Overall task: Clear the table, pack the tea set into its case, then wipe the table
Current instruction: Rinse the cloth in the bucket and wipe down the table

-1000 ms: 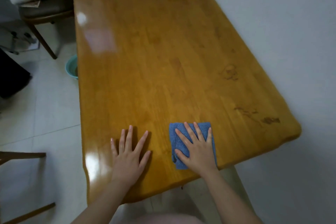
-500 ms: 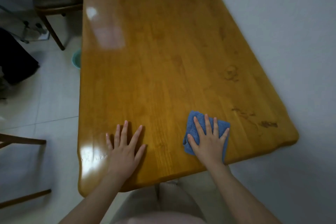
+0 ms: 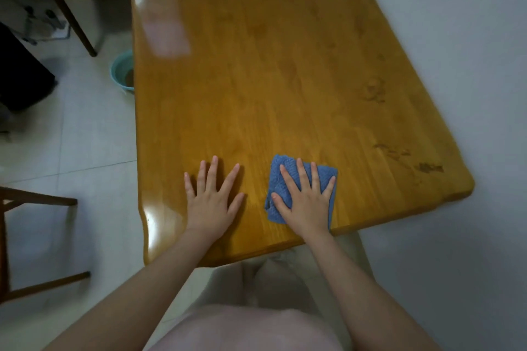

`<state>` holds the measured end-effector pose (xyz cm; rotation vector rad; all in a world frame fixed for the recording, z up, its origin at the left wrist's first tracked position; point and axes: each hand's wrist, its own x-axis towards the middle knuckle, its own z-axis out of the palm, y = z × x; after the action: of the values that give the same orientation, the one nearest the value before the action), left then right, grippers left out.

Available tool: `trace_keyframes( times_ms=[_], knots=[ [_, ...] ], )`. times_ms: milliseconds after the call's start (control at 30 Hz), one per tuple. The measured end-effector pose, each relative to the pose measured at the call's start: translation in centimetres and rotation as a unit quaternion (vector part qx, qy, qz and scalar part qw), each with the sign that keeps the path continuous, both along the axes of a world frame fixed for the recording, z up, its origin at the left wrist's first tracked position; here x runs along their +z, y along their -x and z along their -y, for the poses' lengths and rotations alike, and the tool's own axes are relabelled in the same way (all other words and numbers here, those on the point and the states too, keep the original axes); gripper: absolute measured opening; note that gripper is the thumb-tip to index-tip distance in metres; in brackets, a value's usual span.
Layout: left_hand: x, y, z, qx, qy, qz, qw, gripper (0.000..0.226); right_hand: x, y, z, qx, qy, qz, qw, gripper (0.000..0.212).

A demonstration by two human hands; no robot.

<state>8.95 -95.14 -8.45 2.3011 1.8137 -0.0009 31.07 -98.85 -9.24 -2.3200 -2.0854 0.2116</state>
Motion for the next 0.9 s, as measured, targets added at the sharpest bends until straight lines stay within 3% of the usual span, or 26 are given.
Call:
trace_keyframes(
  times_ms=[300, 900],
  knots=[
    [-0.2, -2.2, -0.1, 0.006, -0.004, -0.002, 1.000, 0.065, 0.2, -4.5, 0.3, 0.107, -0.002, 0.002, 0.994, 0.063],
    [0.8, -15.3, -0.5, 0.073, 0.013, -0.005, 0.997, 0.064, -0.1, -20.8, -2.2, 0.052, -0.012, -0.003, 0.999, 0.063]
  ],
)
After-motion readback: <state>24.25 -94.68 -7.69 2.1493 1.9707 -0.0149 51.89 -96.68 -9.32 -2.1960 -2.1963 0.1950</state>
